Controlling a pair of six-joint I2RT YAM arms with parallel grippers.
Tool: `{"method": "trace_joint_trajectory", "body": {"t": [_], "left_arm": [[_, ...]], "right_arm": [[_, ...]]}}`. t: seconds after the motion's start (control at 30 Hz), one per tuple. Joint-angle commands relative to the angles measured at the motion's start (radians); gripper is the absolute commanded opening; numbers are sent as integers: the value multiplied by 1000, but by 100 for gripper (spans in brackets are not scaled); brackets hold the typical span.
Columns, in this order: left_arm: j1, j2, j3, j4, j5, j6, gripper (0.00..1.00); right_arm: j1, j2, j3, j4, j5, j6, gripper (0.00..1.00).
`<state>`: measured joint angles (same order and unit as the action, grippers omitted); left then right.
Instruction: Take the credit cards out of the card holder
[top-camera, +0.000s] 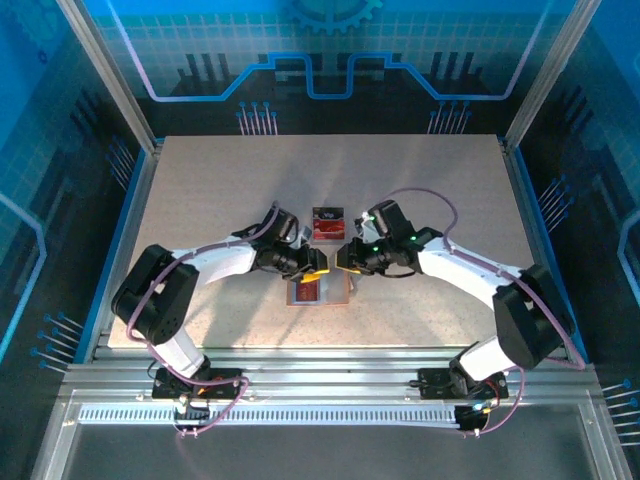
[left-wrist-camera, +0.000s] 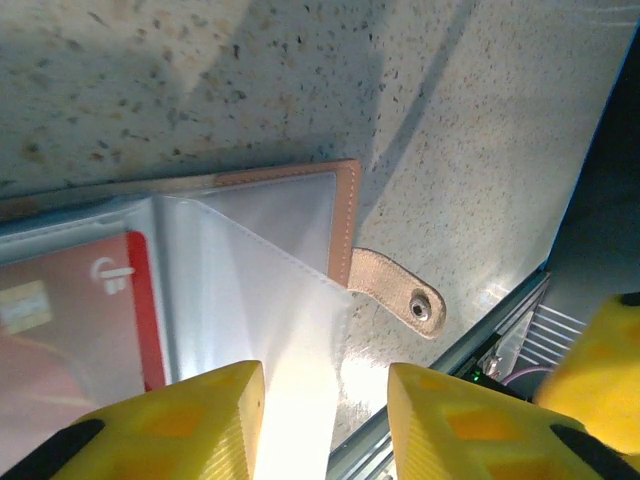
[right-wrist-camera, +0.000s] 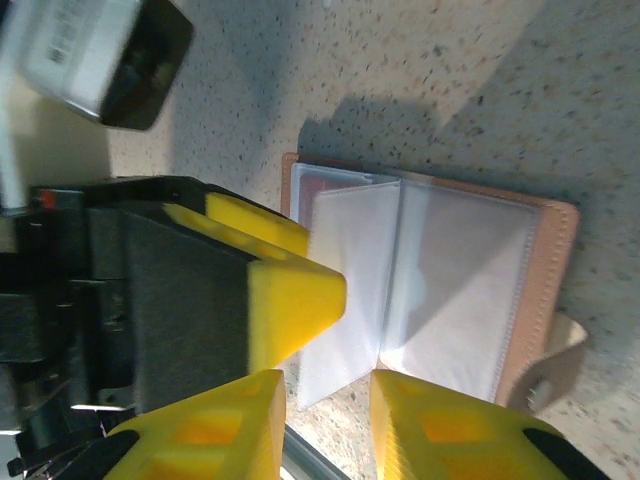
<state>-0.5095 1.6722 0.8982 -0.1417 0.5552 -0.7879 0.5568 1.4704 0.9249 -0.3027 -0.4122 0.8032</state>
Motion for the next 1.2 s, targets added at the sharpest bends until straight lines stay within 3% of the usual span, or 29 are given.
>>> {"method": "trace_joint_trajectory", "body": {"t": [0.0, 0.33, 0.6, 0.93, 1.17], "left_arm": [[-27, 38, 51, -15, 11, -10, 39], [-74, 144, 115, 27, 5, -39, 47], [-62, 103, 114, -19, -28, -7, 52], [37, -54, 16, -63, -26, 33, 49], [115, -132, -113, -60, 8, 70, 39]], "right_arm": [[-34, -61, -2, -81, 28, -34, 29], [-62, -103, 13, -112, 1, -47, 29], [-38, -69, 29, -90, -6, -30, 29], [57, 64, 101, -49, -2, -1, 28], [122, 199, 173, -19, -2, 20, 27]]}}
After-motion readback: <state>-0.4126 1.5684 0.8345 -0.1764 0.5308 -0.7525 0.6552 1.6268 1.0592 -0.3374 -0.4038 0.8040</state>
